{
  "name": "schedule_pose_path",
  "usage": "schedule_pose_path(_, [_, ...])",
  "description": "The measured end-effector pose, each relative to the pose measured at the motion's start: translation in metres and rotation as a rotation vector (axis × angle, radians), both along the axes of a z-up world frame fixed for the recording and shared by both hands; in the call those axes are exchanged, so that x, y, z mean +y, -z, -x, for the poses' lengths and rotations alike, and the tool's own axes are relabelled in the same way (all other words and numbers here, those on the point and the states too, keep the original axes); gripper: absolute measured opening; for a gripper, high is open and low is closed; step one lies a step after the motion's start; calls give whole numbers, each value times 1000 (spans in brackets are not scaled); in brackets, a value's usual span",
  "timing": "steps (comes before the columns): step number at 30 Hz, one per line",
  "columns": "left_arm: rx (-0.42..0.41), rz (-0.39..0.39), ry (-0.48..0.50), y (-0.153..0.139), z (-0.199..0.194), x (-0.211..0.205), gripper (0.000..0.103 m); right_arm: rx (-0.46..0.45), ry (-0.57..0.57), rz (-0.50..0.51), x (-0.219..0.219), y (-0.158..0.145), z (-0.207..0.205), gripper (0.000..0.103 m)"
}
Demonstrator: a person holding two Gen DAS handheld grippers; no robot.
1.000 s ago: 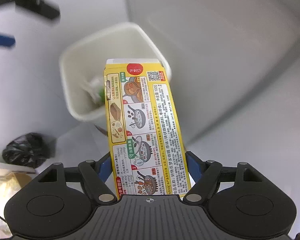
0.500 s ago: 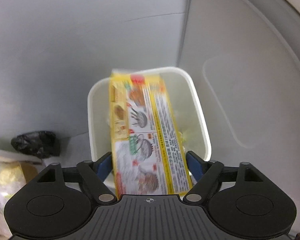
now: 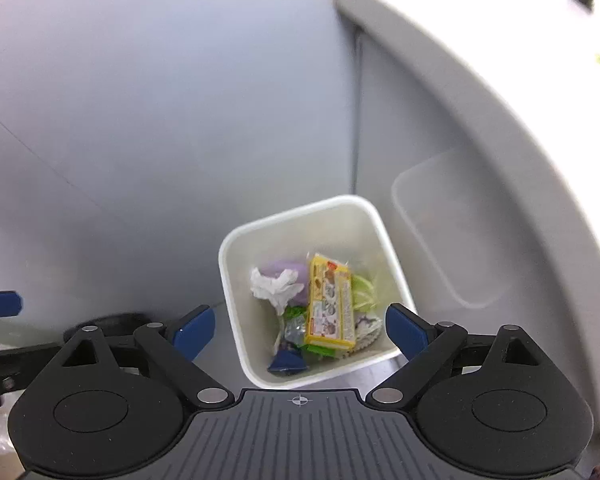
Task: Collect trash
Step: 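Move both open grippers back to the counter toward the tissue and blue glove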
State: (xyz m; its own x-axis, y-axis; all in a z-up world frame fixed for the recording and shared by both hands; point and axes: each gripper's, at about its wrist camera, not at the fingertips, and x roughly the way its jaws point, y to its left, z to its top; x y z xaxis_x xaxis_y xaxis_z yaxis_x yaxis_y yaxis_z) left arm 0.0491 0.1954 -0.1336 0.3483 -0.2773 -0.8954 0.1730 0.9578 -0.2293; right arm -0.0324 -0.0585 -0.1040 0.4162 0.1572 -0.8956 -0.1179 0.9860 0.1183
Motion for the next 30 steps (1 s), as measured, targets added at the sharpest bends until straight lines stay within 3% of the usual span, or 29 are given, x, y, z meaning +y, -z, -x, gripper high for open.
schedule_pose_path(7, [-22,31,107,-17,-1,-13,102,-117,75,32,-8,-42,23,94])
schedule_pose_path(14, [-47,77,110,-33,-7,-31,102,-246,154,57,-43,-85,34,97])
schedule_pose_path(18, [-87,92,76,-42,-17,-51,102,-303,163,82,-77,-89,25,98])
schedule_pose_path(21, [-134,95,51,-49,-27,-74,102,-337,157,97,-112,-76,8,99])
schedule_pose_path(30, [-265,95,56,-65,-98,-188,102,-389,227,158,-251,-57,-61,99])
